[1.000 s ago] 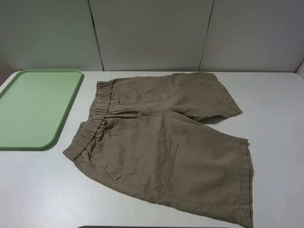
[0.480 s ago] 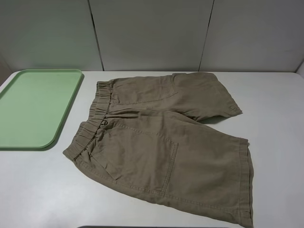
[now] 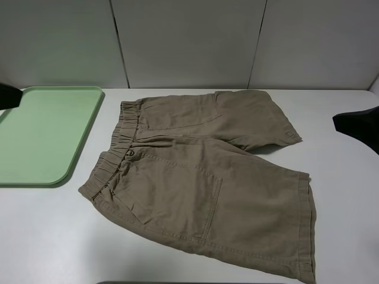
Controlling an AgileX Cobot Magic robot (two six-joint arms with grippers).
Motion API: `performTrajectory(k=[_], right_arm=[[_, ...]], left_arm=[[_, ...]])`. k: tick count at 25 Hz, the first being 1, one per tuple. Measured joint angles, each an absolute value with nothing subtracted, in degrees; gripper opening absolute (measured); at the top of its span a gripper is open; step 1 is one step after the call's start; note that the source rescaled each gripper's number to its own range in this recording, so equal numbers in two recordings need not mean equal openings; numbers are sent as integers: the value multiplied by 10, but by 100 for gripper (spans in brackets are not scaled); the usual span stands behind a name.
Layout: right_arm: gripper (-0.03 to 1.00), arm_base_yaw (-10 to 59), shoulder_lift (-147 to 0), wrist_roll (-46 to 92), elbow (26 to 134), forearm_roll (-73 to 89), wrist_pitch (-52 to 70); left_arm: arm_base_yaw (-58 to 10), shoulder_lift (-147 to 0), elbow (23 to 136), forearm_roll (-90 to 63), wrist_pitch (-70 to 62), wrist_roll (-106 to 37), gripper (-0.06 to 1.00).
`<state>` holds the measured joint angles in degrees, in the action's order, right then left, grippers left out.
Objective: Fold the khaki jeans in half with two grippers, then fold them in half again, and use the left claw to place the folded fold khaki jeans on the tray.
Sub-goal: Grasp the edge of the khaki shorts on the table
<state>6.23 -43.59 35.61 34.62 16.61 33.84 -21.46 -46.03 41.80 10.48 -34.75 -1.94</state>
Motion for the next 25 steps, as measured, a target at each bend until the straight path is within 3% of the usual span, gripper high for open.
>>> performTrajectory(k=[9,15,25], right_arm=[[100,79,-530,435,347,162,332],[100,206,-597,448,350,66,349],[100,298,-663,388,350,-55,363]], left_arm=[[-215,-647,449,54,-347,-102,92],[-215,-695,451,-97,-357,-321,92],[-215,-696,453,-196,-369,-554,92]])
